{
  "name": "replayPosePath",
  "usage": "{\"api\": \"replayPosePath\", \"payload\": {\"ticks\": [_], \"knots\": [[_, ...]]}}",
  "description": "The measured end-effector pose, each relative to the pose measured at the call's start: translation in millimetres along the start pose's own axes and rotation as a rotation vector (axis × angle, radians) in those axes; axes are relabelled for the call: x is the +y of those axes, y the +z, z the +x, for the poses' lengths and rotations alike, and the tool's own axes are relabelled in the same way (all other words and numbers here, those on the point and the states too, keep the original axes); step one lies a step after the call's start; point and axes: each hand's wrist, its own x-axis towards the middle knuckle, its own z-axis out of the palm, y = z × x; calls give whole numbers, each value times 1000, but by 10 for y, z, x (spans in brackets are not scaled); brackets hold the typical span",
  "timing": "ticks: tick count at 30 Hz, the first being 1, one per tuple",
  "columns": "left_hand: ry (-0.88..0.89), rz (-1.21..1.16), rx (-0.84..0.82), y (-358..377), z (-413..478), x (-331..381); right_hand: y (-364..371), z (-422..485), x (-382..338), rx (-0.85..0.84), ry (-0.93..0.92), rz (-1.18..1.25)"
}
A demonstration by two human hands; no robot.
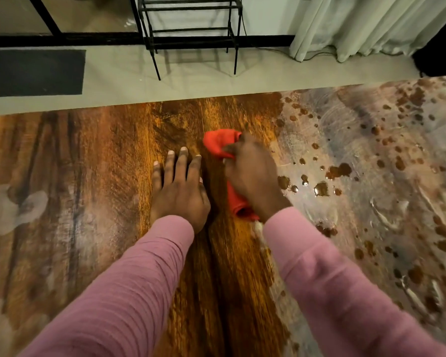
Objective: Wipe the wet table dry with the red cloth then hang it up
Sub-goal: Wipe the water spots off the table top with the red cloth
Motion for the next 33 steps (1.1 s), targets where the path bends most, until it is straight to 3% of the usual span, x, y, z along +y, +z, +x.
{"api": "replayPosePath", "payload": {"ticks": [3,8,10,13,15,17,24,26,30,33], "knots": [[1,7,-4,8,-2,-4,9,-313,11,-3,-135,6],[16,5,14,29,-5,-20,-163,-224,445,132,306,-76],[18,2,23,38,-4,-15,-160,-202,403,173,347,-80],[4,2,28,46,1,-10,-49,-363,55,151,183,-56],[9,15,17,57,14,-21,42,-586,-126,58,-12,-69],[14,11,19,67,16,-31,29,-770,-79,-2,-94,-50],[18,0,44,66,-4,-11,-239,-626,519,90,282,-103],[9,2,38,51,-2,-2,-165,-707,315,93,261,-70],[2,-16,33,23,-9,23,-35,-1087,12,8,1,16],[12,-20,30,26,0,4,-143,-1157,206,-5,31,-23]]}}
